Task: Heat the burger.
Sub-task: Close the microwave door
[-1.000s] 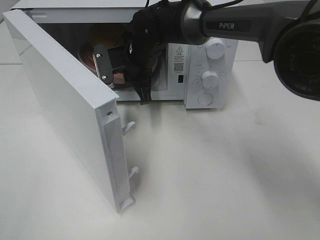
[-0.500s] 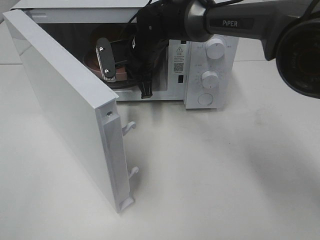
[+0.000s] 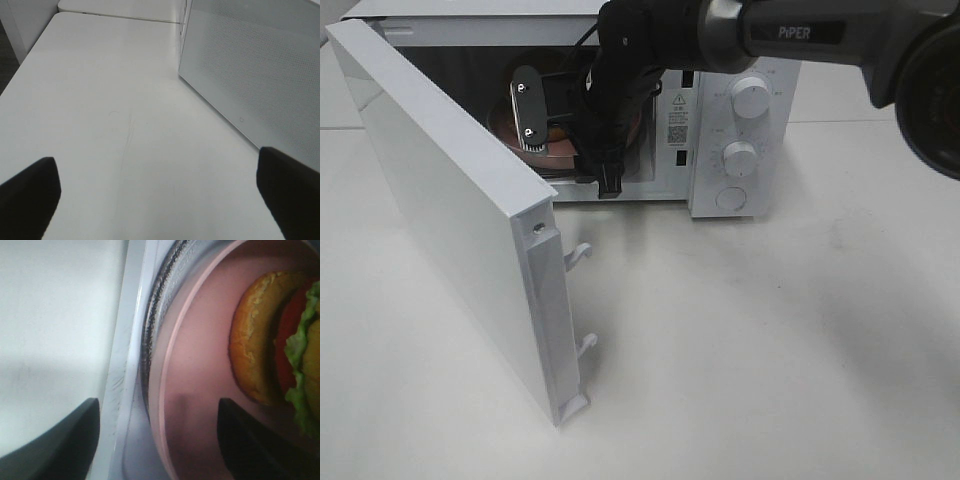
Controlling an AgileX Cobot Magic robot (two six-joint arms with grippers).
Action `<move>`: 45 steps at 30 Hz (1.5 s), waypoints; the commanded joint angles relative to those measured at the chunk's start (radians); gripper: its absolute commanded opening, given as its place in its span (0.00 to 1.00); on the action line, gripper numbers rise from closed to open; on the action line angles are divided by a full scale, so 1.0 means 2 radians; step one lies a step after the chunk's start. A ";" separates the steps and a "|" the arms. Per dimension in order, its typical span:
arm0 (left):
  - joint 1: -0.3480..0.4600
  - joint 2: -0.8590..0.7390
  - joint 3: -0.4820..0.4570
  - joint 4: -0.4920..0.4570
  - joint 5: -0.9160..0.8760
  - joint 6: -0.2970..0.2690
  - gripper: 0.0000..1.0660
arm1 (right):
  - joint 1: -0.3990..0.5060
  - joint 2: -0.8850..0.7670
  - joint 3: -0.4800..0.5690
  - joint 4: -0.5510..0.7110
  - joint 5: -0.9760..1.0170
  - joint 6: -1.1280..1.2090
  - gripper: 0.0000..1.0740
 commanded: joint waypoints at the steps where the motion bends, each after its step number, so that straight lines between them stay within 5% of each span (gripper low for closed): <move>1: -0.002 -0.009 0.001 0.002 -0.004 0.000 0.94 | 0.001 -0.019 0.022 0.004 -0.011 0.004 0.63; 24: -0.002 -0.009 0.001 0.002 -0.004 0.000 0.94 | 0.000 -0.158 0.224 -0.019 -0.070 0.024 0.63; 45: -0.002 -0.009 0.001 0.002 -0.004 0.000 0.94 | 0.000 -0.306 0.405 -0.045 -0.078 0.213 0.63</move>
